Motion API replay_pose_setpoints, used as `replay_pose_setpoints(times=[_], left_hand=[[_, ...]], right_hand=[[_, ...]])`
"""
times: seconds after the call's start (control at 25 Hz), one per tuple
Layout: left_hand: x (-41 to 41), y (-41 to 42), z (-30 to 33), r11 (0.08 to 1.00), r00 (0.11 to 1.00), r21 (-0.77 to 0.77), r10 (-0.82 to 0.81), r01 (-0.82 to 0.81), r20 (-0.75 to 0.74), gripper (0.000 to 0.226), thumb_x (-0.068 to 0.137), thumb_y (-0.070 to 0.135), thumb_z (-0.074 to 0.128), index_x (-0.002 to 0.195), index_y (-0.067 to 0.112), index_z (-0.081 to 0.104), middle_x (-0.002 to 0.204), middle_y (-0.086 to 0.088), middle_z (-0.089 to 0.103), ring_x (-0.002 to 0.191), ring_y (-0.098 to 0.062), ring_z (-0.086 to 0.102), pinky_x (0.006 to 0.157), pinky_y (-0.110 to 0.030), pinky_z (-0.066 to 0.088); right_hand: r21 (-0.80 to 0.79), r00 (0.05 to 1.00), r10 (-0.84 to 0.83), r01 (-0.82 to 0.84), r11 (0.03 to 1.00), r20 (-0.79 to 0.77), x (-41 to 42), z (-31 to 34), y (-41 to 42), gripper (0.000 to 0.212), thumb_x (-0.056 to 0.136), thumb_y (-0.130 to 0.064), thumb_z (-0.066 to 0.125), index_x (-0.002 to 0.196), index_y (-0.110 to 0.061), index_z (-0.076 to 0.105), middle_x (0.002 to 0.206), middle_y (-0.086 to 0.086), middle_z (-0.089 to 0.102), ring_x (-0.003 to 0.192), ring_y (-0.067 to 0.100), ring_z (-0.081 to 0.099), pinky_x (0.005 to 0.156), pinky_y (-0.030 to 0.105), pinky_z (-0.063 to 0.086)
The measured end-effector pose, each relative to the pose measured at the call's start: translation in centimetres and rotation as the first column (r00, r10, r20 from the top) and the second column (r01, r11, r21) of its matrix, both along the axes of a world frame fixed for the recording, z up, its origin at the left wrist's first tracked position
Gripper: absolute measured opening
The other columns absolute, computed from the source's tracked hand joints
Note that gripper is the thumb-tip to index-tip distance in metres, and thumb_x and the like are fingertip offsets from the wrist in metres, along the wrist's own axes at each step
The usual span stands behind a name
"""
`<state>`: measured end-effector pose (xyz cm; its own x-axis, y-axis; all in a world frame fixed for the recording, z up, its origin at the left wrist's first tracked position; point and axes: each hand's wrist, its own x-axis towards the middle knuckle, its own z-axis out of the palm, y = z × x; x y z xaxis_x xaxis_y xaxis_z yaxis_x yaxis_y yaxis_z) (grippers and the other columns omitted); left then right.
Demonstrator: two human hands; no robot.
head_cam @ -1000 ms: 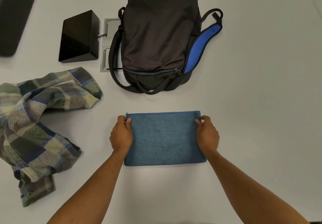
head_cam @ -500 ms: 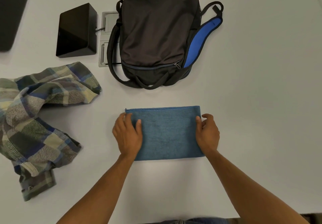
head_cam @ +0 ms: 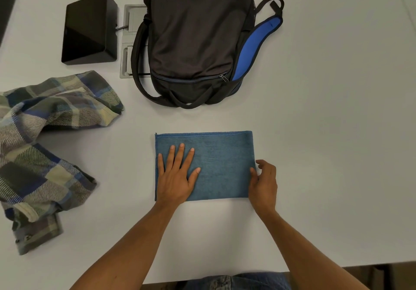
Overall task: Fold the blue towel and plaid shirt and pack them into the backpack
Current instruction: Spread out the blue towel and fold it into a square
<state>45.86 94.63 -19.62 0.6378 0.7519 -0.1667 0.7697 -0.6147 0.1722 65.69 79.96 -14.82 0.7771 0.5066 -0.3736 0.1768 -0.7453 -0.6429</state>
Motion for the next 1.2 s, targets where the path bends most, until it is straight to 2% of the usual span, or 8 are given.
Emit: replay_pose_setpoints(times=[0.16, 0.32, 0.52, 0.68, 0.84, 0.96, 1.08, 1.2], left_hand=[[0.0, 0.0, 0.2, 1.000, 1.000, -0.005, 0.001, -0.001, -0.015, 0.065, 0.099, 0.059, 0.024, 0.156, 0.028, 0.018, 0.164, -0.002, 0.010, 0.151, -0.025, 0.002, 0.119, -0.058, 0.003], [0.0, 0.0, 0.3, 1.000, 1.000, -0.004, 0.000, 0.000, -0.015, 0.065, 0.099, 0.060, 0.024, 0.156, 0.028, 0.018, 0.164, -0.002, 0.010, 0.151, -0.025, 0.002, 0.118, -0.059, 0.005], [0.0, 0.0, 0.3, 1.000, 1.000, 0.004, -0.005, 0.005, -0.010, 0.066, 0.099, 0.059, 0.026, 0.156, 0.027, 0.018, 0.164, -0.003, 0.011, 0.151, -0.026, 0.004, 0.118, -0.060, 0.007], [0.1, 0.1, 0.2, 1.000, 1.000, 0.015, -0.009, 0.010, -0.029, 0.067, 0.099, 0.060, 0.024, 0.156, 0.027, 0.016, 0.164, -0.003, 0.009, 0.151, -0.026, 0.003, 0.118, -0.060, 0.006], [0.0, 0.1, 0.2, 1.000, 0.999, 0.016, -0.021, 0.022, -0.047, 0.064, 0.099, 0.053, 0.019, 0.156, 0.024, 0.018, 0.164, -0.004, 0.009, 0.151, -0.027, 0.002, 0.118, -0.061, 0.007], [0.0, 0.1, 0.2, 0.999, 0.998, 0.018, -0.030, 0.030, -0.048, 0.066, 0.096, 0.049, 0.019, 0.155, 0.021, 0.023, 0.163, -0.005, 0.011, 0.151, -0.029, 0.004, 0.117, -0.062, 0.011], [0.0, 0.1, 0.2, 0.999, 0.999, 0.020, -0.027, 0.028, -0.045, 0.066, 0.098, 0.057, 0.018, 0.156, 0.024, 0.016, 0.164, -0.004, 0.009, 0.151, -0.027, 0.001, 0.118, -0.060, 0.006], [0.1, 0.1, 0.4, 1.000, 0.999, 0.021, -0.022, 0.022, -0.034, 0.068, 0.098, 0.060, 0.021, 0.156, 0.026, 0.016, 0.164, -0.003, 0.010, 0.151, -0.026, 0.003, 0.118, -0.060, 0.007]], right_hand=[[-0.102, 0.991, 0.127, -0.122, 0.987, 0.044, 0.5, -1.0, 0.1, 0.030, 0.106, -0.020, 0.039, 0.134, -0.015, 0.046, 0.137, -0.001, 0.043, 0.084, 0.010, 0.050, 0.073, 0.019, 0.040], [-0.168, 0.985, 0.168, -0.159, 0.973, 0.038, 0.5, -1.4, 0.1, 0.029, 0.107, -0.027, 0.032, 0.134, -0.024, 0.042, 0.103, -0.031, 0.044, 0.073, 0.002, 0.050, 0.058, 0.008, 0.031], [-0.088, 0.950, 0.132, -0.112, 0.990, 0.281, 0.5, -0.6, 0.3, 0.034, 0.095, 0.000, 0.047, 0.128, -0.008, 0.055, 0.132, 0.008, 0.051, 0.104, 0.023, 0.054, 0.086, 0.033, 0.047], [0.066, 0.827, 0.259, -0.334, 0.940, 0.499, -1.8, 0.2, 3.4, 0.031, 0.094, -0.016, 0.054, 0.122, -0.006, 0.062, 0.127, 0.013, 0.061, 0.112, 0.027, 0.056, 0.099, 0.030, 0.039], [-0.043, 0.640, 0.659, -0.704, 0.709, 0.395, -5.8, -1.6, 7.1, 0.054, 0.101, -0.040, 0.039, 0.147, -0.012, 0.041, 0.154, 0.007, 0.040, 0.145, 0.020, 0.029, 0.119, 0.036, 0.017], [-0.191, 0.464, 0.798, -0.806, 0.561, 0.386, -5.7, -3.6, 7.9, 0.064, 0.103, -0.051, 0.025, 0.152, -0.012, 0.032, 0.158, 0.004, 0.034, 0.149, 0.017, 0.019, 0.121, 0.041, 0.008], [-0.300, 0.398, 0.836, -0.801, 0.517, 0.379, -3.7, -4.5, 7.6, 0.071, 0.101, -0.060, 0.014, 0.156, -0.015, 0.022, 0.162, 0.002, 0.025, 0.151, 0.016, 0.011, 0.121, 0.048, 0.006], [-0.334, 0.476, 0.798, -0.733, 0.592, 0.370, -2.3, -4.7, 7.2, 0.077, 0.098, -0.066, 0.018, 0.157, -0.017, 0.017, 0.164, 0.001, 0.015, 0.152, 0.016, 0.006, 0.122, 0.050, 0.004]])
